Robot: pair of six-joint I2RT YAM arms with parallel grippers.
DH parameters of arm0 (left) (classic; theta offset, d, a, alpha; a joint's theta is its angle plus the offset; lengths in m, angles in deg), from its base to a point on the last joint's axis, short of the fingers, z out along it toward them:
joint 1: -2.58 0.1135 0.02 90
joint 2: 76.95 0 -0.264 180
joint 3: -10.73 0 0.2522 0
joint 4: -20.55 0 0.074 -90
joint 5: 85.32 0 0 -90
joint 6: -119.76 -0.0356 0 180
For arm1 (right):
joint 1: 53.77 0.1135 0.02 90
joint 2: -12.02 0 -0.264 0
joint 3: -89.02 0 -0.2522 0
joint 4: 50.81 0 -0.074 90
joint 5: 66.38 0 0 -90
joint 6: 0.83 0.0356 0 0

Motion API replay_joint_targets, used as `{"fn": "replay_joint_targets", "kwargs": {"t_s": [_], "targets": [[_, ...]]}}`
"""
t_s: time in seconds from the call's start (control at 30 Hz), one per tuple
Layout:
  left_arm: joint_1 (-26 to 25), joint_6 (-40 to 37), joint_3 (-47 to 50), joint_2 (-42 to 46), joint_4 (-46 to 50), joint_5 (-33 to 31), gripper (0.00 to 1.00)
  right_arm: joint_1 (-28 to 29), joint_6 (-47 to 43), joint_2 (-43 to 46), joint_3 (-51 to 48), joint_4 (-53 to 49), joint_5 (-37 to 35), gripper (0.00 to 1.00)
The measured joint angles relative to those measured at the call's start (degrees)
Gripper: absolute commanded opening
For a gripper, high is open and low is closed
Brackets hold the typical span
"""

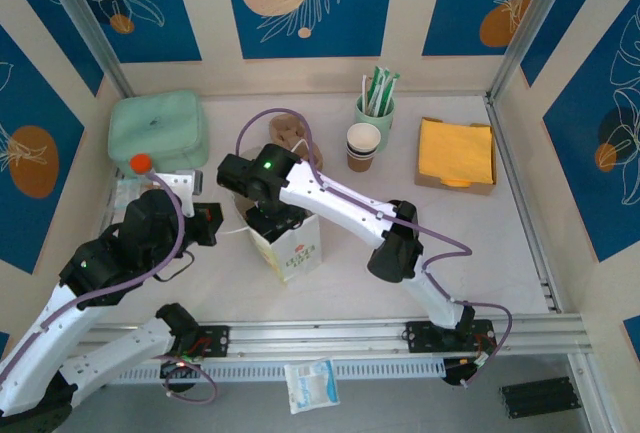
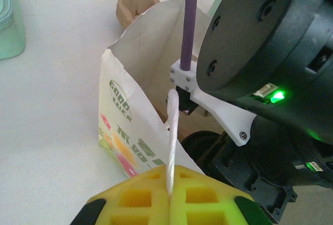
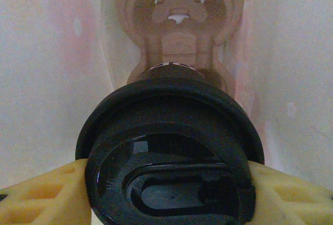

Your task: Pack the takeout coffee

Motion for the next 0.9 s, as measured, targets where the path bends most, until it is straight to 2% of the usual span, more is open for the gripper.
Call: {"fn": "replay_joint_targets", "kwargs": {"t_s": [0.9], "targets": [[0.0,0.0,0.3,0.4,0.0,0.0,0.0,-1.0,-1.9,2.8,-5.2,1.5,1.0,0.58]]}}
